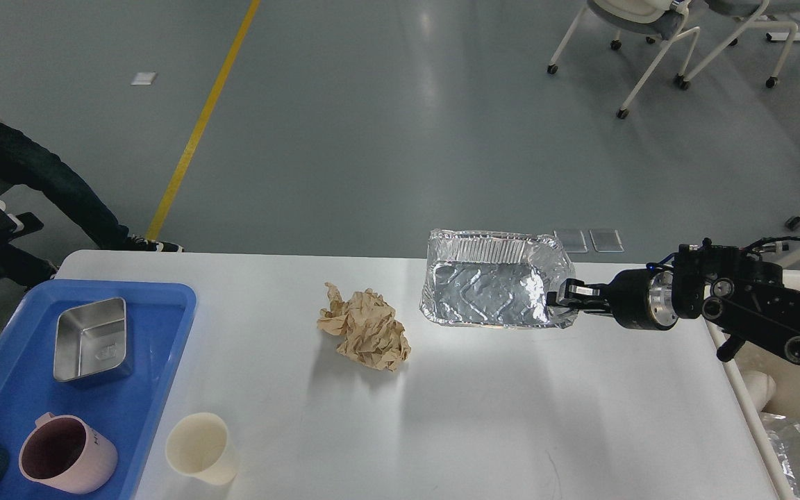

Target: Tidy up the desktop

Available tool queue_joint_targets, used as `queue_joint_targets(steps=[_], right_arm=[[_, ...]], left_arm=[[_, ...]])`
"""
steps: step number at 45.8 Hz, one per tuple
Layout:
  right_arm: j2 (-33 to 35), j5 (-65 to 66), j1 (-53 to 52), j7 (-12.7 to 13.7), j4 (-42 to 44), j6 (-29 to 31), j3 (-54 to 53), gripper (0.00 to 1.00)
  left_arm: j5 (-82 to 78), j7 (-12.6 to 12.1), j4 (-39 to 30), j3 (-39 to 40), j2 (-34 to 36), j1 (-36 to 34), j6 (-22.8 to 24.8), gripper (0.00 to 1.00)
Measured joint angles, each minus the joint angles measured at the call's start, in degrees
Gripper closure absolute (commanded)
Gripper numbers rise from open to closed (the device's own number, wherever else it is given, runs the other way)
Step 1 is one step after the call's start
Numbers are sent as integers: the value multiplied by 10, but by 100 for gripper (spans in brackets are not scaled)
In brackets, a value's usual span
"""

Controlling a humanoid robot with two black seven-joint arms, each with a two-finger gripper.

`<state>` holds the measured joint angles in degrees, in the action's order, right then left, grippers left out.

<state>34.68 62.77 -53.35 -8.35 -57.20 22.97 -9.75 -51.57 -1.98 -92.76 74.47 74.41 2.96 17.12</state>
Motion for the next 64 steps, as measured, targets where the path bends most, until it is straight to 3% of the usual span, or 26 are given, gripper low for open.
queue_joint_targets(steps=[5,27,46,54,64], right_arm=[[-1,0,0,0,1,0,0,100],[0,1,7,-1,1,-1,0,100],[0,1,18,-1,1,-5,0,100],[6,0,20,-1,2,-7,0,100],[13,-1,24,-2,2,-8,-2,100]], left_arm=[[-50,17,-17,-1,28,0,10,3],[-154,24,-74,-51,43,5,67,3],[-331,17,-52,-182,-138,-32,93,3],[-391,19,-41,-253,-176,-73,98,4],[-446,19,-21,-305,-191,-96,99,17]])
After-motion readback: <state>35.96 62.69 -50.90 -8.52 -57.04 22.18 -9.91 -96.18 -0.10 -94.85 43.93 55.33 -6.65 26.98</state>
